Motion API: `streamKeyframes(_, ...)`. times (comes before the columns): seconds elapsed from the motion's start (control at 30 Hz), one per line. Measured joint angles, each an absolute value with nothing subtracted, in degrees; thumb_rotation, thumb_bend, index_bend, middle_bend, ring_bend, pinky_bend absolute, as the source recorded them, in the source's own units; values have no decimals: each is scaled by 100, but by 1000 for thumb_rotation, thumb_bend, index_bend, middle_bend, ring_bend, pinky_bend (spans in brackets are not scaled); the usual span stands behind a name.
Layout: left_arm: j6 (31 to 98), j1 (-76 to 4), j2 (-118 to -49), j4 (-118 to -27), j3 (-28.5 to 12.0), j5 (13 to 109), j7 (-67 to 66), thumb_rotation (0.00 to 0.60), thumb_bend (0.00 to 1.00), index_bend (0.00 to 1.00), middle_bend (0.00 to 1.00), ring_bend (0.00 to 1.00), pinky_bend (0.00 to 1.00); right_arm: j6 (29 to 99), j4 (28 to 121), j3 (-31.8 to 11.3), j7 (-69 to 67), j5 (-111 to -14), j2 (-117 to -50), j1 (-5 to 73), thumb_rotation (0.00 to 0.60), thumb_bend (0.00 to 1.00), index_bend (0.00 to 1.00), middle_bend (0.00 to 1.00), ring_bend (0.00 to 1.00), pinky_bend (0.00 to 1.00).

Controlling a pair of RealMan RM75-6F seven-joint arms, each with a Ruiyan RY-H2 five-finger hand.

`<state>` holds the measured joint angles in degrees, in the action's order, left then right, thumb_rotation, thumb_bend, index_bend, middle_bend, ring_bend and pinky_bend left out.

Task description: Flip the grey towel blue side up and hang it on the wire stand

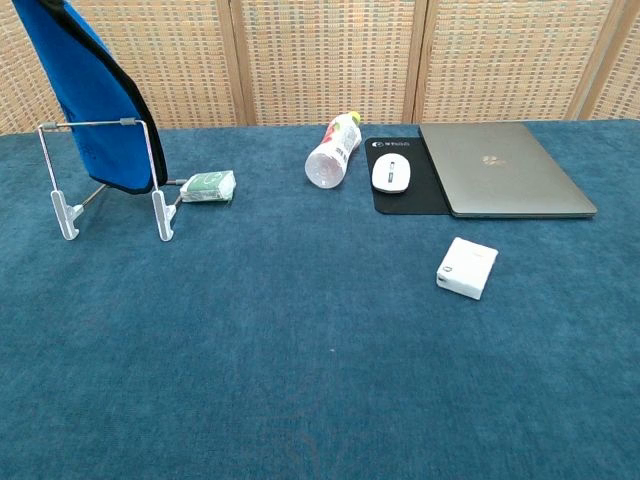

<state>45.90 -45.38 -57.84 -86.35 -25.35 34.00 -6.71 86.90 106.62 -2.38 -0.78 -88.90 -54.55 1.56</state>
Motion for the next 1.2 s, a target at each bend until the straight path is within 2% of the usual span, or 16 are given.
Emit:
streamKeyframes(0.23, 4542, -3985, -5659, -8677, -2428, 4211, 252, 600, 762, 840, 0, 0, 0, 8740, 10676, -212, -123, -8966, -5427, 132, 600, 0, 0, 0, 0, 0)
streamKeyframes(0.7, 4464, -3378, -5530, -8769, -2203, 5552, 1522, 600, 761, 839, 0, 0, 0, 8842, 10687, -178, -204, -9090, -5383, 86, 600, 0, 0, 0, 0, 0)
streamKeyframes(1.03, 4508, -3178, -5555, -8716, -1711, 6179, 1536, 600, 760, 824, 0, 0, 0, 8927, 10684, -146, -276, -9200, -5350, 45, 600, 0, 0, 0, 0, 0)
streamKeyframes(1.07, 4501, -3176, -5573, -8688, -1666, 6192, 1479, 600, 761, 799, 0, 0, 0, 8940, 10684, -141, -278, -9218, -5349, 39, 600, 0, 0, 0, 0, 0)
streamKeyframes(1.13, 4480, -3176, -5633, -8605, -1548, 6207, 1312, 600, 697, 634, 0, 0, 0, 8957, 10686, -134, -284, -9241, -5346, 30, 600, 0, 0, 0, 0, 0)
streamKeyframes(1.17, 4461, -3177, -5667, -8560, -1487, 6210, 1239, 600, 591, 423, 0, 0, 0, 8967, 10687, -129, -284, -9260, -5345, 26, 600, 0, 0, 0, 0, 0)
streamKeyframes(1.2, 4433, -3179, -5707, -8509, -1422, 6213, 1178, 600, 499, 276, 0, 0, 0, 8975, 10687, -124, -285, -9276, -5344, 22, 600, 0, 0, 0, 0, 0)
